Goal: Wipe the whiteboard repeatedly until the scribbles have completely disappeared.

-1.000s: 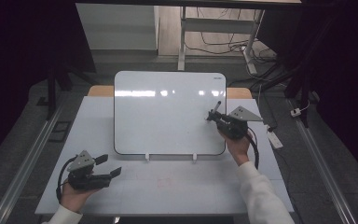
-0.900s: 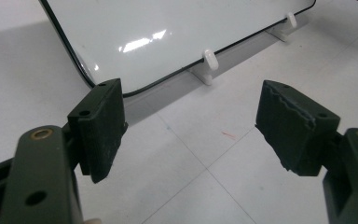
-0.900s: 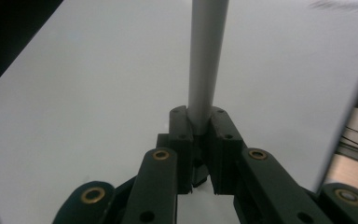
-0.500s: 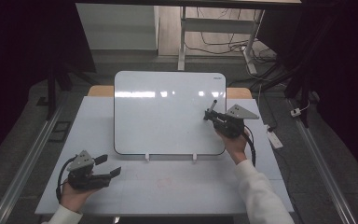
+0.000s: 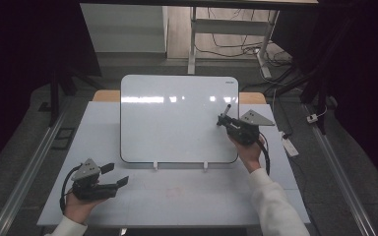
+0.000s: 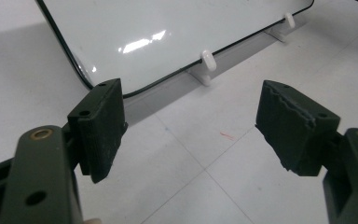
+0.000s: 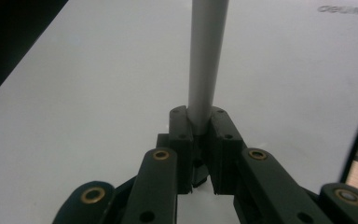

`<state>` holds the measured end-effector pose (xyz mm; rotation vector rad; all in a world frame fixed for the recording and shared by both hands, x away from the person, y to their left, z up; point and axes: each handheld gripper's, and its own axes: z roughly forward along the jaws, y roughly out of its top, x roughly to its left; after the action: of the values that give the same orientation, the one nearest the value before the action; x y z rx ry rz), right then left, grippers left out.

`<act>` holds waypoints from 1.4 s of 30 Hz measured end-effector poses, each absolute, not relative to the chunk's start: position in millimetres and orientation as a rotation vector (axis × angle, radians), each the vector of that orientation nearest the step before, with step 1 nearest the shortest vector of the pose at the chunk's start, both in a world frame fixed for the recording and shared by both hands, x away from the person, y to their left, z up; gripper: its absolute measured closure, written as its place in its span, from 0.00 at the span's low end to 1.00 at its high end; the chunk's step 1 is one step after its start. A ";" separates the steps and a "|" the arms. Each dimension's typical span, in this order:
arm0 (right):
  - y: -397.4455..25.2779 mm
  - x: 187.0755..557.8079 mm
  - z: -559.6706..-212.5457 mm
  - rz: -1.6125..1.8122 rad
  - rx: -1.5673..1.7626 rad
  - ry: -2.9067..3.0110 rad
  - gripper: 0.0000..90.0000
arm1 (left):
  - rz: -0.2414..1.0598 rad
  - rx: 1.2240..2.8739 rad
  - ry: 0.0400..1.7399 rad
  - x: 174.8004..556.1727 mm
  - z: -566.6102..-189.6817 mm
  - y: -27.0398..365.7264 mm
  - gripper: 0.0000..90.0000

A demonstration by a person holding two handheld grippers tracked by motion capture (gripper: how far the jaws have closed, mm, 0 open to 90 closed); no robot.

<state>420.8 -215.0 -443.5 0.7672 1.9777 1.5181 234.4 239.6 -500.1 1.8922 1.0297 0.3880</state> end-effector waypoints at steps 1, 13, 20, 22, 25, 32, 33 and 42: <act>-217.2 422.2 -442.4 1.528 0.780 1.969 0.90 | 0.389 1.893 1.027 234.2 -499.7 239.4 0.27; -226.5 418.6 -443.0 1.499 0.798 1.956 0.90 | 0.390 1.891 1.028 234.0 -499.3 238.9 0.27; -227.6 420.8 -440.8 1.507 0.805 1.964 0.90 | 0.384 1.888 1.036 235.3 -500.8 241.3 0.27; -224.0 415.0 -445.5 1.485 0.775 2.012 0.90 | 0.384 1.888 1.035 235.3 -500.8 241.4 0.27; -222.6 407.3 -450.5 1.476 0.764 2.048 0.90 | 0.385 1.889 1.031 234.9 -500.2 240.9 0.27; -234.7 419.8 -439.4 1.496 0.860 1.930 0.90 | 0.391 1.891 1.028 234.3 -499.2 239.4 0.27; -233.8 419.8 -440.2 1.507 0.864 1.929 0.90 | 0.391 1.889 1.028 234.2 -498.9 239.6 0.27; -215.5 399.3 -458.5 1.500 0.802 2.059 0.90 | 0.387 1.891 1.026 235.0 -499.1 239.2 0.27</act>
<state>399.3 -215.5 -458.5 0.8025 2.0589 1.4998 235.0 239.2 -499.1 1.8906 1.0257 0.3873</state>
